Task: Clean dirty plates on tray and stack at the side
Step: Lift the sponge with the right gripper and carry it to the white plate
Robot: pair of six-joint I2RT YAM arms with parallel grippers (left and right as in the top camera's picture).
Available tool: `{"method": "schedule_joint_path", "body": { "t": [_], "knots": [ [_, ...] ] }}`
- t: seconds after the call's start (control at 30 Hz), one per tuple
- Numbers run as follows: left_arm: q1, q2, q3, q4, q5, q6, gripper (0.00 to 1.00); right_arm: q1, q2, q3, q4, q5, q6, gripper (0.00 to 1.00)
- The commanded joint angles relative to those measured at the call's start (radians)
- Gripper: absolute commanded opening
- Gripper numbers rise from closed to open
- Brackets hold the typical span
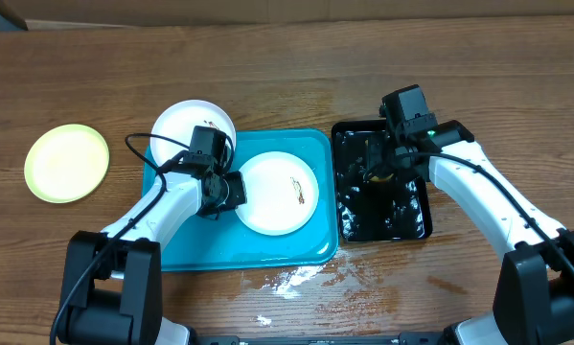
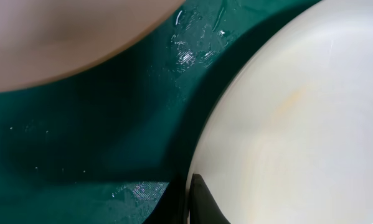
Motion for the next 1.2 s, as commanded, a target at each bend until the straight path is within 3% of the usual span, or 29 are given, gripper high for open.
{"method": "schedule_joint_path", "body": {
  "t": [0.0,0.17,0.47,0.77,0.93,1.17],
  "knots": [
    [-0.006,0.013,0.015,0.004,-0.008,-0.140,0.04,-0.005,-0.009,0.015,0.016,0.121,0.051,0.04],
    [-0.007,0.013,0.015,0.013,-0.008,-0.278,0.04,-0.005,0.001,0.015,0.023,0.129,0.088,0.04],
    [-0.006,0.013,0.015,0.015,-0.008,-0.277,0.04,0.000,0.030,0.015,0.057,0.133,0.108,0.04],
    [-0.006,0.013,0.015,0.011,-0.011,-0.204,0.04,0.023,0.034,0.016,0.186,-0.218,0.109,0.04],
    [-0.007,0.013,0.015,0.014,-0.011,-0.204,0.04,0.119,0.035,0.016,0.266,-0.200,0.106,0.04],
    [-0.007,0.013,0.015,0.012,-0.052,-0.146,0.04,0.275,0.055,0.015,0.349,-0.029,0.099,0.04]
  ]
}}
